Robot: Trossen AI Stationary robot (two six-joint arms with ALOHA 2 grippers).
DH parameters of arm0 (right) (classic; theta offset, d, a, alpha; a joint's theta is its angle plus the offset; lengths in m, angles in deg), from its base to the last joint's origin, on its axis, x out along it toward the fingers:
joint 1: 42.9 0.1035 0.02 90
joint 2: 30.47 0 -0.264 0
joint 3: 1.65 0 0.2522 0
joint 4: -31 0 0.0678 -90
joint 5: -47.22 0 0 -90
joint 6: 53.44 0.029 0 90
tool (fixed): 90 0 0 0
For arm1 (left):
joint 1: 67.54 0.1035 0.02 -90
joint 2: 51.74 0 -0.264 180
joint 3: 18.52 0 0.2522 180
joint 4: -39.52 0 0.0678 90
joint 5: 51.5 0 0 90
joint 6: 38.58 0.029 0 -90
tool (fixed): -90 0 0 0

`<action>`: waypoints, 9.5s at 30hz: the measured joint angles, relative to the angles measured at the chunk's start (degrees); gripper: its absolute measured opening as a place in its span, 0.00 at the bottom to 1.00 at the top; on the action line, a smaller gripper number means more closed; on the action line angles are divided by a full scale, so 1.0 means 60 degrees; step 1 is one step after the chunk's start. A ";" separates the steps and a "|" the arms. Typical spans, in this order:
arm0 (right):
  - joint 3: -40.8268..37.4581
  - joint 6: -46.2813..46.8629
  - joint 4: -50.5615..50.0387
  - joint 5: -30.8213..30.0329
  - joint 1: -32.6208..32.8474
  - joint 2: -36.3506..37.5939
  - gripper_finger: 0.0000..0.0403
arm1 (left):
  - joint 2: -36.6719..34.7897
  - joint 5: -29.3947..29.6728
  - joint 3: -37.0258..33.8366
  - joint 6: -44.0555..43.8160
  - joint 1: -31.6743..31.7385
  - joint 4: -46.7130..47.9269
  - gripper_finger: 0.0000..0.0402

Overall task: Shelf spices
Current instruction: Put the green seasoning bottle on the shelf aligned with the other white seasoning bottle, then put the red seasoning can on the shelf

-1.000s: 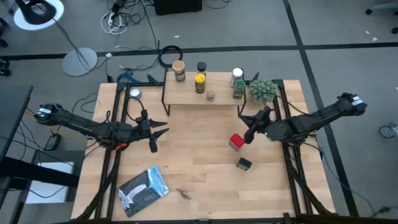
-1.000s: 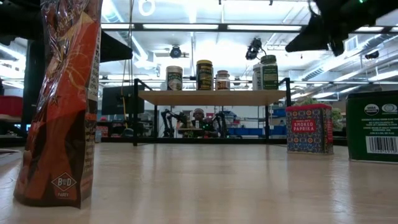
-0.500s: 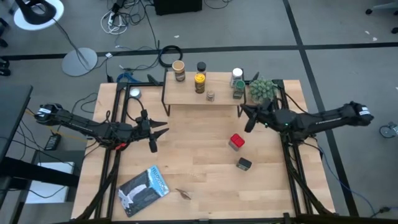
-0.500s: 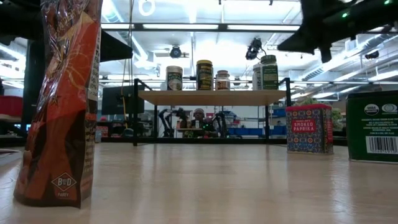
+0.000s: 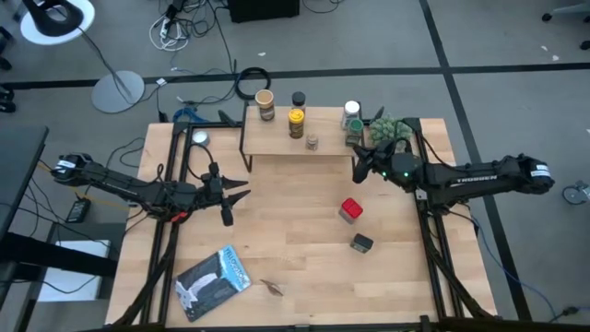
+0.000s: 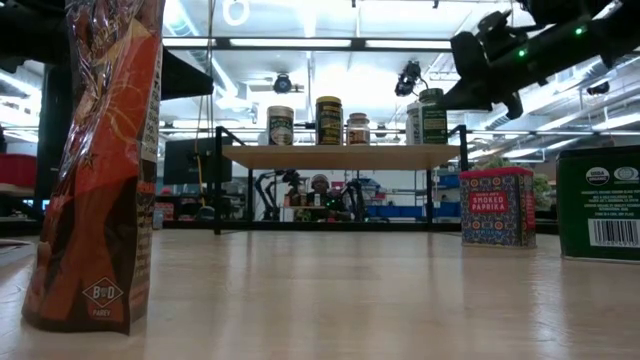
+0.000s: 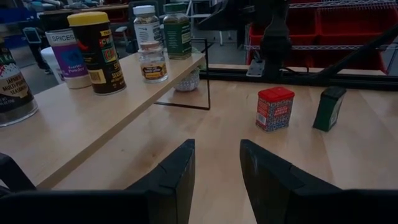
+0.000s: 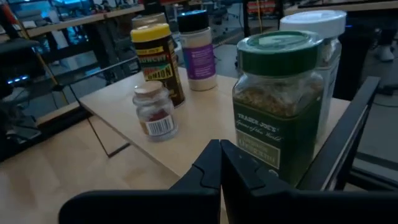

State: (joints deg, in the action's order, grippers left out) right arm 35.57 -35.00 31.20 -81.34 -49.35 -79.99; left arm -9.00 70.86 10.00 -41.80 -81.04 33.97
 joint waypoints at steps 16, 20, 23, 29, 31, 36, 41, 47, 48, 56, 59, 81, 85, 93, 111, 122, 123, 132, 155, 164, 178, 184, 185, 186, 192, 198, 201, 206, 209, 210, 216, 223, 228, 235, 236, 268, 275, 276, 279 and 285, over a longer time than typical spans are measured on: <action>0.0000 -0.0013 -0.0220 0.0034 -0.0864 -0.0014 0.00 | 0.0004 0.0000 0.0000 0.0007 0.0001 0.0001 0.33; 0.0000 -0.0018 -0.0220 0.0029 -0.1016 -0.0014 0.00 | 0.0002 0.0000 0.0000 0.0015 -0.0001 0.0001 0.33; 0.0000 -0.0021 -0.0220 0.0044 -0.1118 -0.0011 0.00 | 0.0004 0.0000 0.0000 0.0022 -0.0003 -0.0003 0.33; 0.0000 -0.0011 -0.0210 0.0542 -0.1273 -0.0012 0.00 | 0.0003 0.0000 0.0000 0.0026 0.0001 -0.0001 0.33; 0.0000 -0.0007 -0.0205 0.0637 -0.1281 -0.0011 0.00 | 0.0002 0.0000 0.0000 0.0026 0.0000 -0.0003 0.33; 0.0000 -0.0007 -0.0194 0.0652 -0.1281 -0.0012 0.00 | 0.0004 0.0000 0.0000 0.0026 -0.0003 -0.0003 0.33; 0.0000 -0.0011 -0.0194 0.0718 -0.1281 -0.0011 0.00 | 0.0004 0.0000 0.0000 0.0027 -0.0001 -0.0004 0.33; 0.0001 -0.0334 0.0489 0.0723 -0.1085 0.0152 0.00 | 0.0004 0.0000 0.0000 0.0027 -0.0001 0.0000 0.33; 0.0005 -0.0446 0.0627 0.0728 -0.0984 0.0226 0.00 | 0.0002 0.0000 0.0000 0.0026 -0.0003 -0.0001 0.33; 0.1356 0.0270 -0.2829 -0.0303 0.0471 0.0703 0.00 | 0.0001 -0.0307 0.0000 0.0087 0.0001 0.0001 0.33; 0.2284 0.1321 -0.5095 -0.0705 0.1247 0.0639 0.00 | 0.0002 -0.0429 0.0000 0.0226 -0.0003 -0.0003 0.33; 0.4274 0.9407 -1.1105 -0.0850 0.6050 -0.1948 0.00 | 0.0001 -0.0437 0.0000 0.0185 0.0001 -0.0035 0.33; 0.5145 1.0012 -1.2004 -0.0363 0.6227 -0.2877 0.00 | 0.0002 -0.0441 0.0000 0.0226 0.0000 -0.0023 0.33; 0.7111 1.1952 -1.5158 0.1320 0.6318 -0.4565 0.00 | 0.0001 -0.0759 0.0000 0.0327 0.0001 -0.0003 0.33; 0.7344 1.0438 -1.4938 0.2860 0.4985 -0.4943 0.45 | 0.0000 -0.0914 0.0000 0.0437 -0.0002 0.0127 0.33; 0.7344 0.7743 -1.3661 0.3778 0.3176 -0.5012 0.83 | 0.0000 -0.0914 0.0000 0.0430 -0.0002 0.0172 0.33; 0.7344 0.7555 -1.3588 0.3994 0.3013 -0.5032 0.84 | 0.0003 -0.0914 0.0000 0.0430 -0.0002 0.0159 0.33; 0.7344 0.5841 -1.3182 0.5670 0.2168 -0.6437 0.82 | 0.0000 -0.0914 0.0000 0.0426 -0.0003 0.0147 0.33; 0.7341 0.5190 -1.2442 0.6003 0.1684 -0.7333 0.54 | 0.0000 -0.0912 0.0000 0.0345 0.0001 0.0149 0.33; 0.7340 0.5110 -1.2182 0.6032 0.1753 -0.7366 0.62 | 0.0001 -0.0913 0.0000 0.0244 0.0000 0.0154 0.33; 0.7337 0.4918 -1.2216 0.6229 0.1753 -0.7259 0.51 | 0.0000 -0.0914 0.0000 0.0244 0.0001 0.0150 0.33; 0.7330 0.4913 -1.2321 0.6334 0.1737 -0.6604 0.51 | 0.0001 -0.0914 0.0000 0.0244 -0.0001 0.0149 0.33; 0.7333 0.4930 -1.2329 0.6353 0.1724 -0.6444 0.51 | 0.0002 -0.0914 0.0000 0.0244 0.0001 0.0150 0.33; 0.7333 0.4994 -1.2361 0.6407 0.1692 -0.6277 0.50 | 0.0000 -0.0914 0.0000 0.0244 0.0001 0.0150 0.33; 0.7335 0.5182 -1.2324 0.6571 0.1521 -0.5218 0.33 | 0.0004 -0.0914 0.0000 0.0244 0.0000 0.0148 0.33; 0.7340 0.5217 -1.2234 0.6362 0.1491 -0.4823 0.18 | 0.0003 -0.0914 0.0000 0.0244 0.0000 0.0147 0.33; 0.7340 0.5316 -1.2258 0.5994 0.1491 -0.4870 0.15 | 0.0001 -0.0914 0.0000 0.0244 -0.0001 0.0150 0.33; 0.7340 0.5517 -1.2706 0.5597 0.1601 -0.5015 0.15 | 0.0002 -0.0947 0.0000 0.0240 0.0000 0.0179 0.33; 0.7340 0.6120 -1.3208 0.5283 0.1799 -0.5000 0.19 | 0.0003 -0.0947 0.0000 0.0240 -0.0003 0.0187 0.33; 0.7340 0.6369 -1.3442 0.5186 0.1892 -0.4970 0.21 | 0.0001 -0.0947 0.0000 0.0240 0.0000 0.0192 0.33; 0.7148 0.8087 -1.4635 0.4772 0.2615 -0.4958 0.38 | 0.0003 -0.0947 0.0000 0.0240 -0.0003 0.0216 0.33; 0.6057 0.9944 -1.4697 0.4915 0.3618 -0.4965 0.61 | 0.0003 -0.0947 0.0000 0.0217 0.0001 0.0212 0.33; 0.5184 1.1250 -1.4421 0.5225 0.4075 -0.4965 0.76 | 0.0004 -0.0947 0.0000 0.0211 0.0000 0.0212 0.33; 0.4616 1.1682 -1.3635 0.5464 0.4120 -0.4965 0.91 | 0.0004 -0.0947 0.0000 0.0211 0.0001 0.0209 0.33; 0.4612 1.1682 -1.3637 0.5455 0.4102 -0.4965 0.92 | 0.0004 -0.0947 0.0000 0.0211 0.0001 0.0209 0.33; 0.6743 1.2993 -1.4591 0.1680 0.6173 -0.4969 0.91 | 0.0004 -0.1341 0.0000 -0.0010 0.0000 0.0256 0.33; 0.6739 1.5866 -1.5363 0.2384 0.7755 -0.4969 0.87 | 0.0002 -0.1438 0.0000 -0.0046 0.0001 0.0181 0.33; 0.6739 1.5897 -1.5108 0.2435 0.7919 -0.4969 0.87 | 0.0004 -0.1493 0.0000 -0.0066 -0.0001 0.0176 0.33; 0.6739 1.5996 -1.4700 0.2101 0.8193 -0.4969 0.86 | 0.0003 -0.1510 0.0000 -0.0073 -0.0003 0.0130 0.33; 0.6683 1.6249 -1.4768 0.1973 0.7390 -0.5119 0.82 | 0.0004 -0.1525 0.0000 -0.0081 -0.0003 0.0006 0.33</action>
State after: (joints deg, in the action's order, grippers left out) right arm 75.67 62.49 -57.41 -69.50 -5.01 -110.70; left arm -8.98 61.71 10.00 -42.29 -81.06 34.00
